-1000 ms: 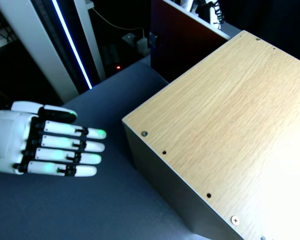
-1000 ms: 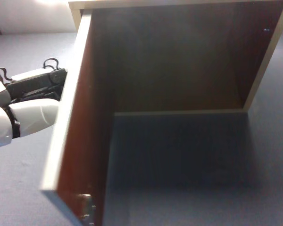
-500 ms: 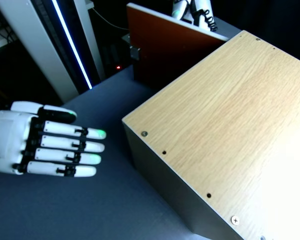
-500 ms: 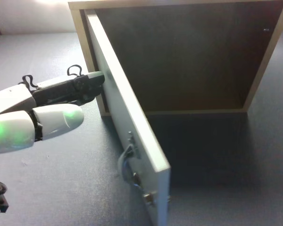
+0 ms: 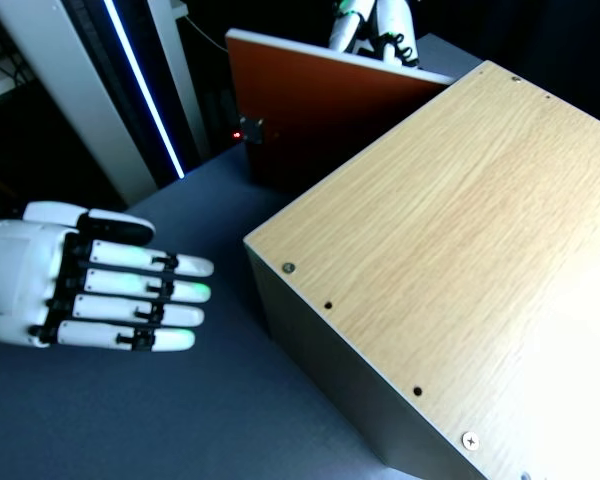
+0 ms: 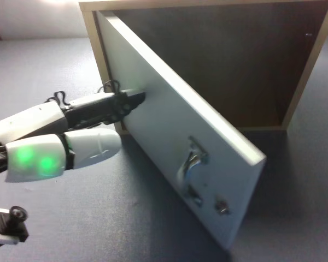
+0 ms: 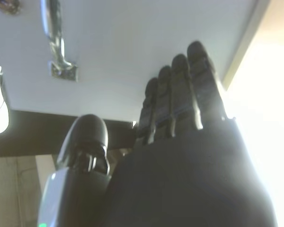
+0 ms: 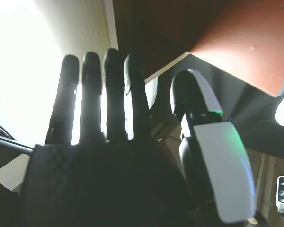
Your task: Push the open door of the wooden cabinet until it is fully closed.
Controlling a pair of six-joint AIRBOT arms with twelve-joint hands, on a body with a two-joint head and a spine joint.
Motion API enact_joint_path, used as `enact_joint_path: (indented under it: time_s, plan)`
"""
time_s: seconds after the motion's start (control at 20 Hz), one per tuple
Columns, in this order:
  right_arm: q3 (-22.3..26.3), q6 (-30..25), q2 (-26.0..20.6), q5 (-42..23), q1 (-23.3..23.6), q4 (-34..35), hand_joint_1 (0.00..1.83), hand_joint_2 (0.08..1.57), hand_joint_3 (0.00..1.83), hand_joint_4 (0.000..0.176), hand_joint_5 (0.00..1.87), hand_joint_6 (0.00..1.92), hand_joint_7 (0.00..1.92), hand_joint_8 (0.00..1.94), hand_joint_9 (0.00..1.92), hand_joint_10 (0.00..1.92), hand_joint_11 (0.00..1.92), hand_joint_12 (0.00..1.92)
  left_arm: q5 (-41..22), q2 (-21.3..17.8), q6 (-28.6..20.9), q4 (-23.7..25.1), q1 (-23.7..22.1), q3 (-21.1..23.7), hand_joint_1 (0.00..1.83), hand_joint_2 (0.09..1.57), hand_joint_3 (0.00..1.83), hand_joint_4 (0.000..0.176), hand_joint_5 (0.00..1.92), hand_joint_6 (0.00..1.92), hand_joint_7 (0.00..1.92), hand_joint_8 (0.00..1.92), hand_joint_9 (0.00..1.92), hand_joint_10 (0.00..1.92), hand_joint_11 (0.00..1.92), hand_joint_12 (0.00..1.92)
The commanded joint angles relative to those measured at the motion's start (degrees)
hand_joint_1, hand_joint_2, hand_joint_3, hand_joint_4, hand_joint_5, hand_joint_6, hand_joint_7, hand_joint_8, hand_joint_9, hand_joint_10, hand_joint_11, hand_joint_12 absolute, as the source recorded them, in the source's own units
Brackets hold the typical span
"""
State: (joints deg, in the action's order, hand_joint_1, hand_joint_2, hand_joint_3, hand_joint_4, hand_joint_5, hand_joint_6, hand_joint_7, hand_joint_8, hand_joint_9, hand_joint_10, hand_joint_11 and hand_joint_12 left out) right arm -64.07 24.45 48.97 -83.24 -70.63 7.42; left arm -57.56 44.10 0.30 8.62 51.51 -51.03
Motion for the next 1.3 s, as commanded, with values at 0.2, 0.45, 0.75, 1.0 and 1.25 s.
enact_joint_path:
  time_s: [0.2,0.45,0.75,1.0,1.25]
  plan:
    - [-0.50,-0.40,-0.01,-6.86,0.27,1.52,0.43,1.39,0.00,0.000,0.47,0.00,0.45,0.00,0.34,0.00,0.09,0.45,-4.23,2.05,-0.30,1.86,-2.91,-1.18,0.00,1.50,0.00,0.000,0.12,0.01,0.14,0.01,0.14,0.01,0.14,0.01]
    - [-0.70,-0.40,0.14,-6.87,0.27,1.52,0.42,1.40,0.00,0.000,0.45,0.00,0.44,0.00,0.33,0.00,0.09,0.44,-3.04,4.11,-0.30,2.37,-4.63,-2.51,0.00,1.48,0.00,0.000,0.13,0.01,0.14,0.00,0.14,0.00,0.12,0.00]
    - [-0.76,-0.40,0.16,-6.90,0.28,1.52,0.45,1.40,0.00,0.000,0.46,0.00,0.45,0.00,0.33,0.01,0.10,0.42,-0.54,7.40,-0.30,3.20,-7.85,-5.04,0.00,1.50,0.00,0.000,0.15,0.01,0.18,0.01,0.18,0.02,0.15,0.02]
    - [-0.75,-0.41,0.15,-6.92,0.28,1.53,0.45,1.40,0.00,0.000,0.46,0.00,0.44,0.00,0.33,0.00,0.09,0.42,2.06,9.09,-0.30,4.58,-10.79,-6.52,0.05,1.50,0.00,0.000,0.22,0.00,0.24,0.00,0.21,0.00,0.20,0.03]
    - [-0.75,-0.42,0.22,-6.98,0.28,1.53,0.44,1.40,0.00,0.000,0.46,0.00,0.44,0.00,0.33,0.00,0.08,0.43,3.57,11.30,-0.30,4.99,-14.24,-8.60,0.16,1.47,0.00,0.000,0.16,0.00,0.17,0.00,0.22,0.01,0.25,0.05]
